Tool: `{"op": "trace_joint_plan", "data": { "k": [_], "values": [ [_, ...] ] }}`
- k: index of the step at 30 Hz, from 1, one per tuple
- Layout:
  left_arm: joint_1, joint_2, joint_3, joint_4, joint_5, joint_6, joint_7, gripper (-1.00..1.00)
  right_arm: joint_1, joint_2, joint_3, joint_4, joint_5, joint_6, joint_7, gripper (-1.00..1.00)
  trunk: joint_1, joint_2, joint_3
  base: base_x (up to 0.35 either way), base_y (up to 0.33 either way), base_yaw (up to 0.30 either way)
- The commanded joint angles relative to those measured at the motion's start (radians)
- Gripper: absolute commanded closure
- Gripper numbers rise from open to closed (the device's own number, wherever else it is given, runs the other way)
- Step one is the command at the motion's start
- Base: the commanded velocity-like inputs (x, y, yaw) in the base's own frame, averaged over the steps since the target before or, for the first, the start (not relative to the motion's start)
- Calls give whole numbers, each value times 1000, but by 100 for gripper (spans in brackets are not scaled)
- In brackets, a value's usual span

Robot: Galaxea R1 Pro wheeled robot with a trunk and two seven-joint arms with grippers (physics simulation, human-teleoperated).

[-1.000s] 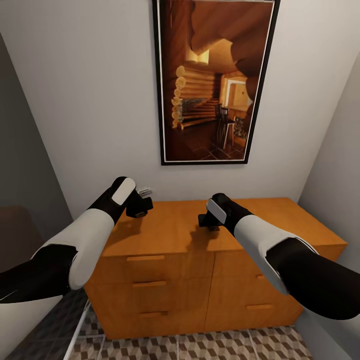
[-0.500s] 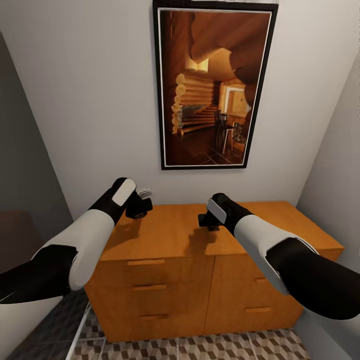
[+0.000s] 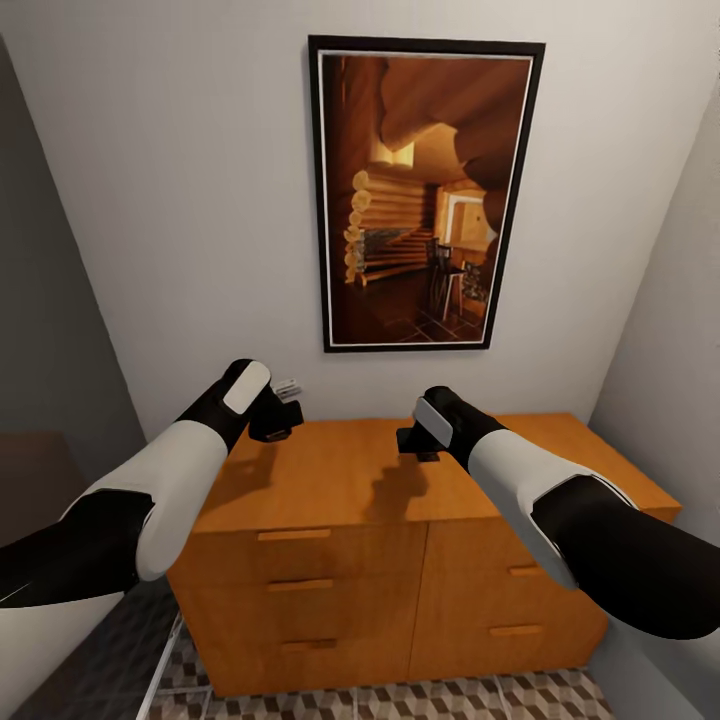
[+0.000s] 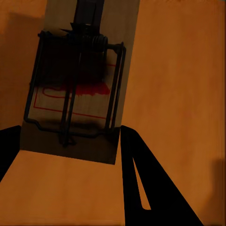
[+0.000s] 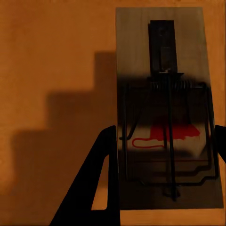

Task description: Take the four mousetraps from the cabinet in the bathroom and place them on the bathroom floor. Make sure all four end up on the same floor surface, and ensure that at least two of them are either under or directly next to the same bathroom sink.

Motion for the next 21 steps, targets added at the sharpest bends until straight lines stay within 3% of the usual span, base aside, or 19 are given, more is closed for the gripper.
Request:
{"op": "trace_joint_plan", "data": {
  "k": [1,21],
  "values": [
    [-1,1,-7,-1,7,3,8,100,-1,0,6,-1,-12,3,-8,100,-4,7,3,0,0,0],
    [-1,3,-8,1,5,5,8,100,-1,0,5,-1,-13,4,-13,100,-80,147,74,-35,0,0]
  ]
}}
